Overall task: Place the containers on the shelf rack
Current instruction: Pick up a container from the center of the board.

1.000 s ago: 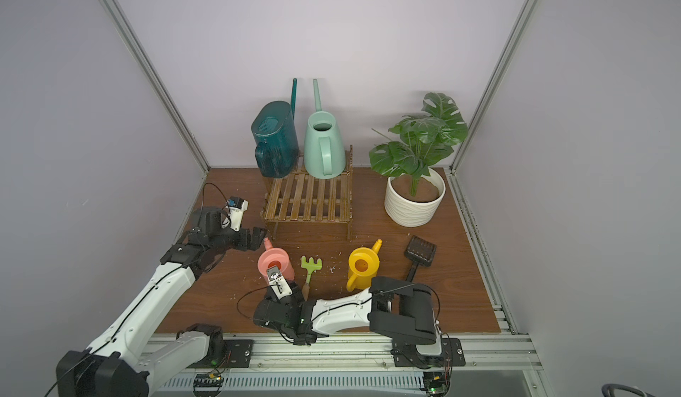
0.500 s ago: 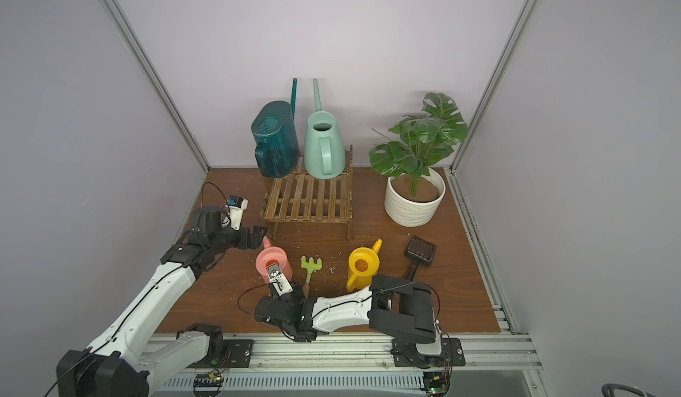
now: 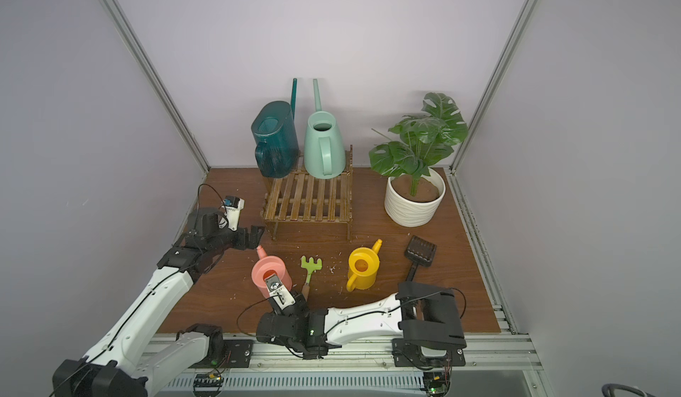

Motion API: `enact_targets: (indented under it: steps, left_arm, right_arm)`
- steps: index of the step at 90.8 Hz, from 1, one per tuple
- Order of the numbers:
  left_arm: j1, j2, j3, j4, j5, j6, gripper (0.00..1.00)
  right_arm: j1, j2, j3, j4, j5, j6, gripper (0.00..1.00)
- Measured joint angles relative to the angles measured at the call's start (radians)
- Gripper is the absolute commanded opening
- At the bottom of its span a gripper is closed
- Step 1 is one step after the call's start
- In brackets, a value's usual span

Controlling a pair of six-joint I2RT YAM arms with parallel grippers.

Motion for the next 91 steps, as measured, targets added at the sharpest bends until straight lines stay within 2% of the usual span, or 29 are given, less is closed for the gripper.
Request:
enact_targets:
  steps: [29,51,75,91]
  left_arm:
    - [0.003,-0.016,0.000,0.000,-0.001,0.000,0.98]
    - [0.003,-0.018,0.000,0.000,0.054,0.013,0.98]
    - [0.003,-0.029,0.000,0.000,0.098,0.024,0.98]
    - [0.003,-0.031,0.000,0.000,0.099,0.031,0.98]
  right_arm:
    - [0.018,-0.105,0.037,-0.218,0.023,0.082,0.00]
    - [0.018,-0.182,0.079,-0.353,0.025,0.135,0.00]
    - [0.011,-0.191,0.192,-0.444,0.081,0.190,0.00]
    - [-0.038,-0.185,0.254,-0.464,0.106,0.202,0.00]
